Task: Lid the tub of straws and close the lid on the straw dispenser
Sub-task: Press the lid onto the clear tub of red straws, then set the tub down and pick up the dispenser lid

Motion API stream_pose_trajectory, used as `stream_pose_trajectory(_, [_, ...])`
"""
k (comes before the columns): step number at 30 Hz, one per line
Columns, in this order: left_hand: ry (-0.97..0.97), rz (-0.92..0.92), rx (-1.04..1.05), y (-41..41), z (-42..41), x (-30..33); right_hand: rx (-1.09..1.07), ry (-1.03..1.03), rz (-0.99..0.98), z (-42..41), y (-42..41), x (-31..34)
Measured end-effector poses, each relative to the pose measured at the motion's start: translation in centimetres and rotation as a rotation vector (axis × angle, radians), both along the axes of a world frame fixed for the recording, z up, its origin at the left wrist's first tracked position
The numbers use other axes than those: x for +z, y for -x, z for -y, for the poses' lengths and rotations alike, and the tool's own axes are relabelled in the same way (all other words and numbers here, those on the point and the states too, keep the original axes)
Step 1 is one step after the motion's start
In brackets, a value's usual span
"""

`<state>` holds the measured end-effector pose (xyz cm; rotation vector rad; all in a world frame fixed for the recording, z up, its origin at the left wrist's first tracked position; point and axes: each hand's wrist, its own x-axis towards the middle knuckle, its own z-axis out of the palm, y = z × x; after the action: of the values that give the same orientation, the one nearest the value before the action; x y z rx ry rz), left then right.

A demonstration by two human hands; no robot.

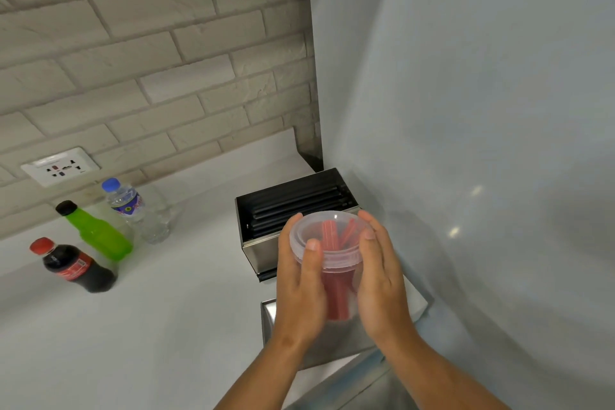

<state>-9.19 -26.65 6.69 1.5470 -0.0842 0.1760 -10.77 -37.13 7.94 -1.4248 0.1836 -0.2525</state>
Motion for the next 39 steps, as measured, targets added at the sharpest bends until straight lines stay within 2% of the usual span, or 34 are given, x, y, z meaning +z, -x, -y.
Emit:
stream_pose_trajectory(3, [0.012,0.028,-0.012,-0.4,-0.4,0.0,0.073,0.013,-0.053,2.0,-0.8,0.7])
stream_pose_trajectory(8, [0.002,0.039,-0.05,0.0,0.1,-0.5,0.245,0.257,-0.293,5.2,-2.0,2.8])
stream_pose_trajectory(19, [0.032,-0.044,0.023,0.3,0.1,-1.0,0.319,0.241,-0.169,5.8,-1.5,2.0])
stream_pose_trajectory(23, [-0.09,-0.116,-0.061,0.3,-1.4,-0.5,0.313,0.243,-0.204,5.2,-1.6,1.4])
stream_pose_trajectory(29, [-0.361,-0.268,-0.085,0.2,-7.7,-1.1,0.389,0.235,-0.266,2.5,-2.2,-0.7])
stream_pose_trajectory(33, [-0.377,-0.314,-0.055,0.1,-12.8,-1.9,0.482,0.284,-0.312,-2.0,-2.3,-2.1])
stream_pose_trajectory(39, [-0.429,-0.379,0.08,-1.3,-21.3,-3.9,0.588,0.185,-0.366,-9.6,-3.9,-4.6])
